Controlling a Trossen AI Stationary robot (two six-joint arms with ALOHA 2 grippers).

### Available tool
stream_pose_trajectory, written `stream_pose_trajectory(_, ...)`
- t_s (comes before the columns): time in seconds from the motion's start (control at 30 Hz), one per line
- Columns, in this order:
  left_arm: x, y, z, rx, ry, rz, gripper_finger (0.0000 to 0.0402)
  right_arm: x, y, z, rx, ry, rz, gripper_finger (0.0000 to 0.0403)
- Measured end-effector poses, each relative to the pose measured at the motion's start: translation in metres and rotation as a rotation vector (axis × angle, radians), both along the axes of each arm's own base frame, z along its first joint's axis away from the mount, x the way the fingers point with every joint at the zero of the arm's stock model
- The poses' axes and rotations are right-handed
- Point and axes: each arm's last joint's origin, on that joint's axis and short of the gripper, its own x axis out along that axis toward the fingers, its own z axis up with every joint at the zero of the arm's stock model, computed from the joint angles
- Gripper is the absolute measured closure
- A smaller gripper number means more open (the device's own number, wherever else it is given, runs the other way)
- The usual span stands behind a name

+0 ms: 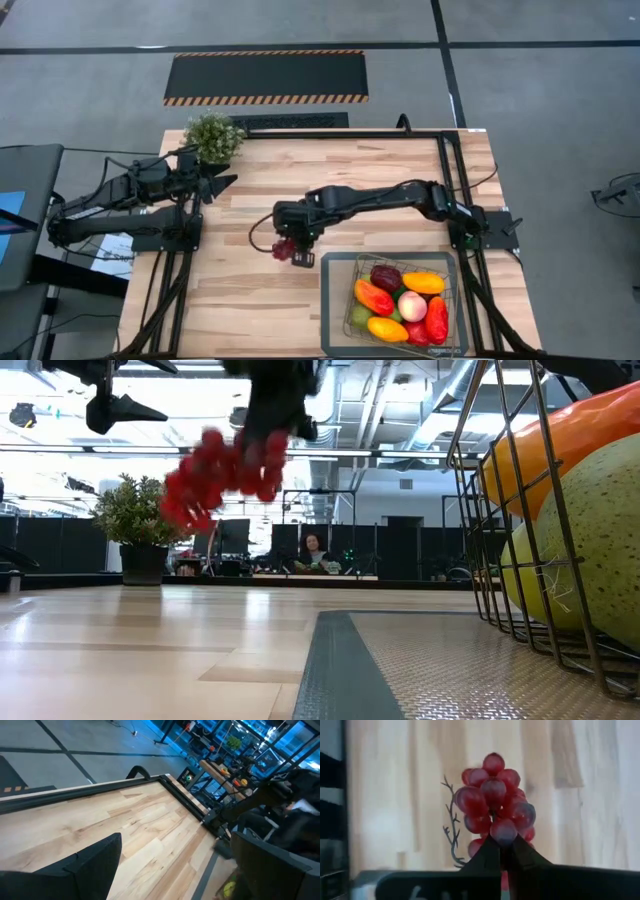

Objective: Build produce basket
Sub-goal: Put the purple grapes into the wire basket

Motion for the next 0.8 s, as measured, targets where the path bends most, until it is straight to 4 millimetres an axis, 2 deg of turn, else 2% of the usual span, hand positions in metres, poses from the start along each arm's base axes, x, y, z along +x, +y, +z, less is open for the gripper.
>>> stream_pose_trajectory(0.07, 0.0, 0.0, 0.0, 0.001, -0.001, 0.001, 0.0042, -0.008, 0.009, 0.015, 0.006, 0.03, 0.003, 0.0395)
stream_pose_trajectory(0.2, 0.0, 0.0, 0.001, 0.003, -0.006, 0.005, 0.0042, -0.031, 0.033, 0.031, 0.06, 0.088, -0.041, 0.0391)
stream_pose_trajectory(0.37, 0.0, 0.0, 0.001, 0.003, -0.007, 0.005, 0.0042, -0.075, 0.076, 0.069, 0.121, 0.134, -0.117, 0.0392)
stream_pose_trajectory(0.47, 0.0, 0.001, 0.002, 0.012, -0.015, 0.017, 0.0042, -0.103, 0.103, 0.085, 0.126, 0.169, -0.207, 0.0388)
stream_pose_trajectory(0.63, 0.0, 0.002, 0.002, 0.028, -0.014, 0.054, 0.0042, -0.148, 0.143, 0.091, 0.082, 0.276, -0.42, 0.0387)
stream_pose_trajectory(0.8, -0.001, 0.003, 0.003, 0.04, -0.018, 0.101, 0.0042, -0.166, 0.179, 0.08, 0.079, 0.263, -0.53, 0.0383)
